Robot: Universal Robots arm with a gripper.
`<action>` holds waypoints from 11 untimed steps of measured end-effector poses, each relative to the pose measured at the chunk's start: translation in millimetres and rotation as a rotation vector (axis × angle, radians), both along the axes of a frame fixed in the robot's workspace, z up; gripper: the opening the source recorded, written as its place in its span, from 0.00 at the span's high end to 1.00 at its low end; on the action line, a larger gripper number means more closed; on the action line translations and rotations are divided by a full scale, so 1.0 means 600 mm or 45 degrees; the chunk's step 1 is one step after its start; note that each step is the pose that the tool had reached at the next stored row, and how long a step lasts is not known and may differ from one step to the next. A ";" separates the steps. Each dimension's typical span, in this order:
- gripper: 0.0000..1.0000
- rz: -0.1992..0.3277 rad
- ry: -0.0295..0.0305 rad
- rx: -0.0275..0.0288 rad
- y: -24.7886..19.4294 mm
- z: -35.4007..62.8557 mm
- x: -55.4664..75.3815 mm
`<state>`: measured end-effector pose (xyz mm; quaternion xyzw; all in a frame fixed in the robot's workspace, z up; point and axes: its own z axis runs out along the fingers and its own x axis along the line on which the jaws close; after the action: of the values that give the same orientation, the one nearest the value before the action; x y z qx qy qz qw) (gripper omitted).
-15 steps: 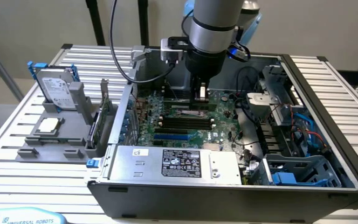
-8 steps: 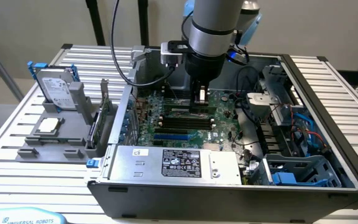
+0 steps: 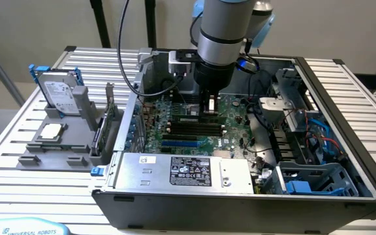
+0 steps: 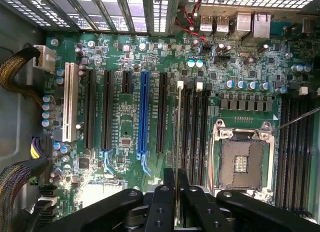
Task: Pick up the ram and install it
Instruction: 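Insert the ram into the slot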
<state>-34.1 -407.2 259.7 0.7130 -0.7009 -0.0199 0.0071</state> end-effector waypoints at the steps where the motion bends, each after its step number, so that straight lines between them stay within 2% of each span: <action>1: 0.86 0.000 -0.0003 -0.0016 0.0000 -0.003 0.000; 7: 0.86 0.000 -0.0014 -0.0086 0.0028 -0.021 -0.001; 11: 0.86 0.000 -0.0015 -0.0154 0.0081 -0.033 -0.001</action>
<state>-34.6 -402.3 239.7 0.7129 -0.7010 -0.0152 0.0110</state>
